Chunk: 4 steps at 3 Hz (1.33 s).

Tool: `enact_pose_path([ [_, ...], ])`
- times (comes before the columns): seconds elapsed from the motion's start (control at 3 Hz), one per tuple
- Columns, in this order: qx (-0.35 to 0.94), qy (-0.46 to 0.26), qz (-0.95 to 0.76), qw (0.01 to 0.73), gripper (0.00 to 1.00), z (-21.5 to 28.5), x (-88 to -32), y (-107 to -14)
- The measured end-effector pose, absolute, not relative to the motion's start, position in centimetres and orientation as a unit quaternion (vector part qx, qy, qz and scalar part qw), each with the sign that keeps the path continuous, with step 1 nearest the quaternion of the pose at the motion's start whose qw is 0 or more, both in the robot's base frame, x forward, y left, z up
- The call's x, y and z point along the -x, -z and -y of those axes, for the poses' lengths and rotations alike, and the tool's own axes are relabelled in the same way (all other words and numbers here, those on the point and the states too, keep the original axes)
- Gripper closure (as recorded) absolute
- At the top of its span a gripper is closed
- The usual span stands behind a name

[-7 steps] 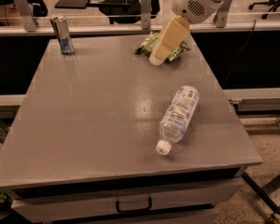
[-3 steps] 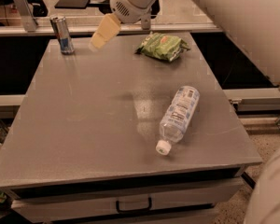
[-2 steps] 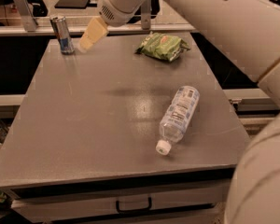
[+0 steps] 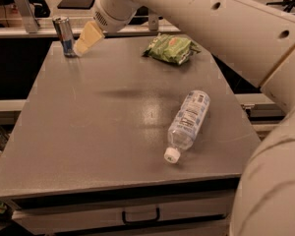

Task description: Pick redbull can

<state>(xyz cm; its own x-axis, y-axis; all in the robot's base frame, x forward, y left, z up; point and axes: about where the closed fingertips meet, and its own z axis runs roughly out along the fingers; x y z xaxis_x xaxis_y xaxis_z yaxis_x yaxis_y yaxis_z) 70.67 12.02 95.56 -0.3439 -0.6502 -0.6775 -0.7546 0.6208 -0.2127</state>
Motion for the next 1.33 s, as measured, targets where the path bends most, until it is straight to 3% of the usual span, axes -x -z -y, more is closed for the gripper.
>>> enact_pose_path([
  [1.33,0.386,-0.099,-0.823,0.404,0.00,-15.4,-79.1,-93.7],
])
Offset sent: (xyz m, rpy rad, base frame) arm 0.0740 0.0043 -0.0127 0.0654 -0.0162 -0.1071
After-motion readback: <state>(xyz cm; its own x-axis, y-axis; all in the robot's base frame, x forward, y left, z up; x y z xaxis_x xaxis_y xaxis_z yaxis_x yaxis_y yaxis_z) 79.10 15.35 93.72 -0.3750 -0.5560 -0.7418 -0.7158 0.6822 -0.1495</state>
